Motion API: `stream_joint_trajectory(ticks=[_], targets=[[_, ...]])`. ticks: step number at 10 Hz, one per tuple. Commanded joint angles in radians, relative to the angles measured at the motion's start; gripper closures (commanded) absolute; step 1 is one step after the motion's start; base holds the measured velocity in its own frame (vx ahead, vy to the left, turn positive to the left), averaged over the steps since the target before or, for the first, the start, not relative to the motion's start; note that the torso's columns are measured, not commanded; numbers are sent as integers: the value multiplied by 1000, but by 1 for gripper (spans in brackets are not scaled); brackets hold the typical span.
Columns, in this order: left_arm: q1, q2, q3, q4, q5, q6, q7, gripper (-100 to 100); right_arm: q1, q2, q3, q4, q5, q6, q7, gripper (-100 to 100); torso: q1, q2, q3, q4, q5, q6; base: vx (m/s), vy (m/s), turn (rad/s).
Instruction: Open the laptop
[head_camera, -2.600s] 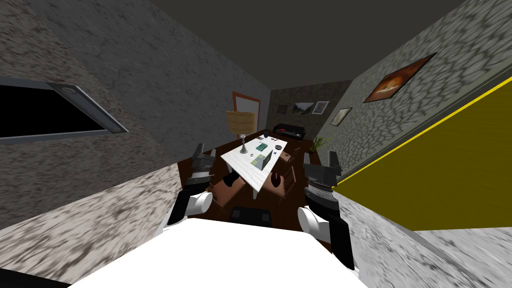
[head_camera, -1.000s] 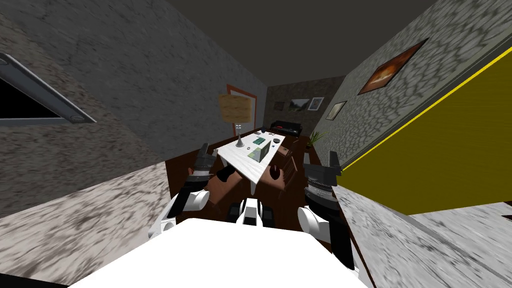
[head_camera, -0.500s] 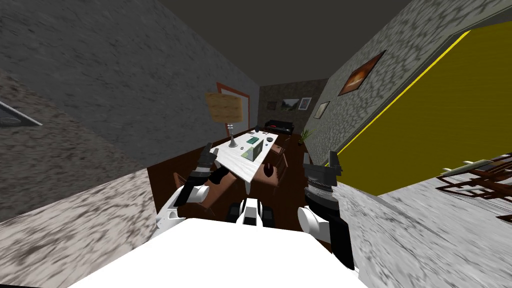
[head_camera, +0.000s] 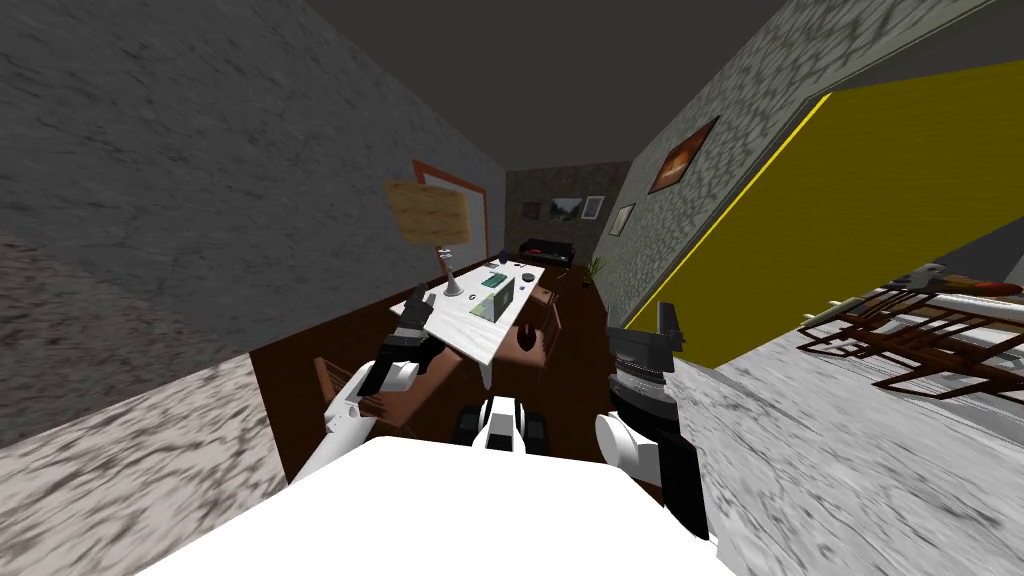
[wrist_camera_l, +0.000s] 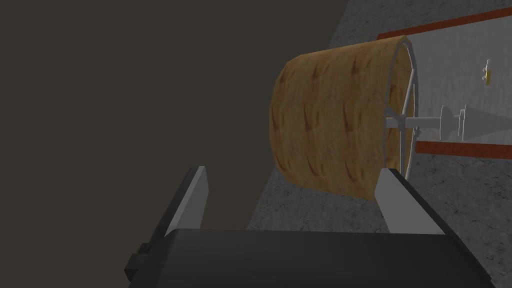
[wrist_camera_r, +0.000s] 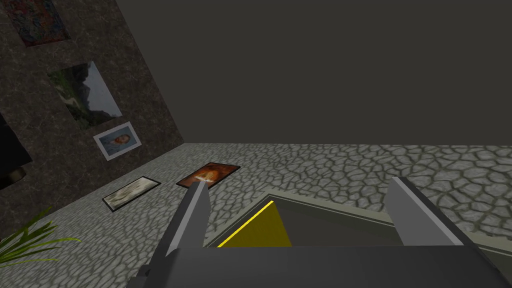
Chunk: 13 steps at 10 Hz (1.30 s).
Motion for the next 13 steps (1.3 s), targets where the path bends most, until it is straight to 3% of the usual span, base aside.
stream_joint_trajectory(ticks=[1, 7, 8, 13], targets=[[-40, 14, 21, 68, -16, -15, -12, -100, 0, 0, 0, 0, 0, 0, 0, 0, 2, 0, 0, 0, 0, -1, 1, -57, -158], [-147, 49, 71, 232, -63, -37, -48, -100, 0, 0, 0, 0, 0, 0, 0, 0, 1, 0, 0, 0, 0, 0, 11, -63, -159], [-147, 49, 71, 238, -63, -37, -48, -100, 0, 0, 0, 0, 0, 0, 0, 0, 1, 0, 0, 0, 0, 0, 3, -48, -66], [-215, 71, 101, 381, -94, -21, -84, -100, 0, 0, 0, 0, 0, 0, 0, 0, 2, 0, 0, 0, 0, 0, 10, -33, -148]])
